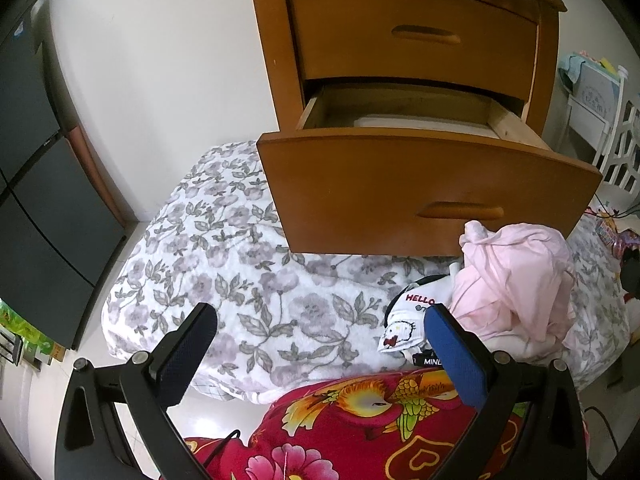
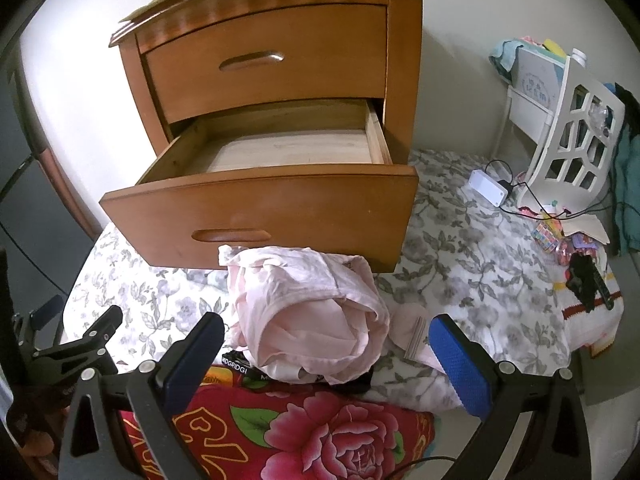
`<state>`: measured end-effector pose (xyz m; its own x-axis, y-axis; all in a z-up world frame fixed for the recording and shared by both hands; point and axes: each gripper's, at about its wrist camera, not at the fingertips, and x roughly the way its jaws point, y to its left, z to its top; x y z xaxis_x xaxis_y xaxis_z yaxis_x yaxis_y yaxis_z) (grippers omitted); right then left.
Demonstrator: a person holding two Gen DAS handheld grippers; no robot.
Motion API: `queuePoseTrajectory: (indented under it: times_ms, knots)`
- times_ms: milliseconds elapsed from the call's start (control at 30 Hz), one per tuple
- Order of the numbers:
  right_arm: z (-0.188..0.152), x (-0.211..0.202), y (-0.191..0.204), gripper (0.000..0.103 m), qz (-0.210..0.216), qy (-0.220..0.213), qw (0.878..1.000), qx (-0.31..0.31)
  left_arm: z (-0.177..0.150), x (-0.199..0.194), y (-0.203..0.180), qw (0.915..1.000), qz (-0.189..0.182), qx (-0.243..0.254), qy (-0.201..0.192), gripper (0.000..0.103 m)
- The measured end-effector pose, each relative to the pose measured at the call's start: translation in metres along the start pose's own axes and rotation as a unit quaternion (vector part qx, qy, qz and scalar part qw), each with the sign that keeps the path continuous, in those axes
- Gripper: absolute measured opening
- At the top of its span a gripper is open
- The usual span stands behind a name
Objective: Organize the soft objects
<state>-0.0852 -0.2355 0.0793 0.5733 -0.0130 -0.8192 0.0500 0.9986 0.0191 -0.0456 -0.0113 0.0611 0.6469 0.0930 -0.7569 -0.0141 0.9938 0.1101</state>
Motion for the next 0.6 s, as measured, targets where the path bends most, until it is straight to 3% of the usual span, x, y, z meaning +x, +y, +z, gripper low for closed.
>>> queuePoseTrajectory:
  times_ms: [600]
  knots:
    - [0.0004, 0.0005, -0.0008, 0.103, -0.001, 0.001, 1.000, 0.002, 0.0002, 0.0014, 0.0004, 1.0000, 0.000, -0.001, 0.003, 0.103]
